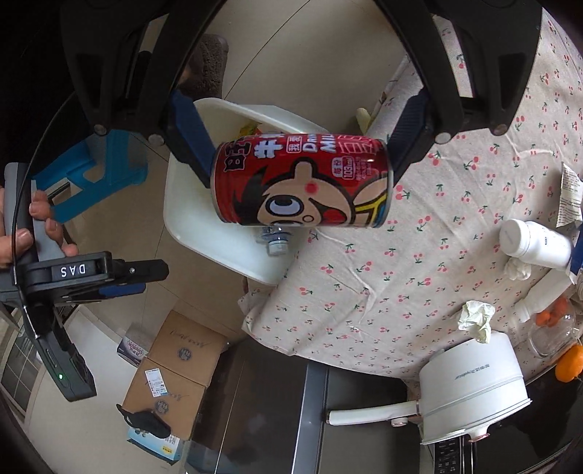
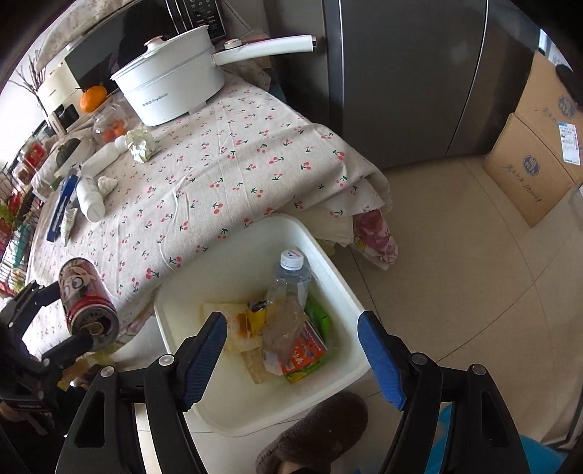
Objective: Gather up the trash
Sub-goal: 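Carry the red can and water bottle over the white bin and open both tools, then grasp the blue biscuit box with the left tool and lift it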
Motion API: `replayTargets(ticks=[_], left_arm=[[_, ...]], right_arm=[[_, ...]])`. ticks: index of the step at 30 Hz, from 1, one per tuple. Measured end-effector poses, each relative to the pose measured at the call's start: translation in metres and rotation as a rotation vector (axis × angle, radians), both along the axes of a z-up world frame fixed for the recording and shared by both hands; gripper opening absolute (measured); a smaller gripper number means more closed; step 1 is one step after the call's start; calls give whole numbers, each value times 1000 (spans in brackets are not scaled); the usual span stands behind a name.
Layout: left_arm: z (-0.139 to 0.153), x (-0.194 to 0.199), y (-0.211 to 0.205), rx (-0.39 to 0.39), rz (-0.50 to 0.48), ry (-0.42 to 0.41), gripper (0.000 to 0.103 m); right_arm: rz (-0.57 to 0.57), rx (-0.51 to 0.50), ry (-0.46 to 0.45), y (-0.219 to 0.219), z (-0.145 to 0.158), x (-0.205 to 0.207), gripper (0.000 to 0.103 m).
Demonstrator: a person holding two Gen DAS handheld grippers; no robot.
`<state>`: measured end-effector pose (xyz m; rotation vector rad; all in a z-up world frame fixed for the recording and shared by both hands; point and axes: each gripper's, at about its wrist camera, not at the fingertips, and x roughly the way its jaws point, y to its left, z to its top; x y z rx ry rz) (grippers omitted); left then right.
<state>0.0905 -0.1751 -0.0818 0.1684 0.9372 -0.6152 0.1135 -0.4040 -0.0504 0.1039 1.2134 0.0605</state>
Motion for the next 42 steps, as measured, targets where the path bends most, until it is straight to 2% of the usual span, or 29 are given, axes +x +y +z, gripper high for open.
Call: replayTargets(ticks=[9, 15, 28, 42], left_arm=[[-29, -2, -44, 77, -98, -17, 90], [-30, -4, -48, 142, -83, -58, 96], [-9, 2, -9, 115, 22, -69, 98], [23, 16, 83, 74, 227, -82, 98]], right_arm=[[-33, -2, -7, -15, 5, -2, 77], [-70, 1, -25, -25, 11, -4, 79], [-47, -5, -32, -10, 16, 0, 80], [61, -2, -69, 61, 32, 21, 81]])
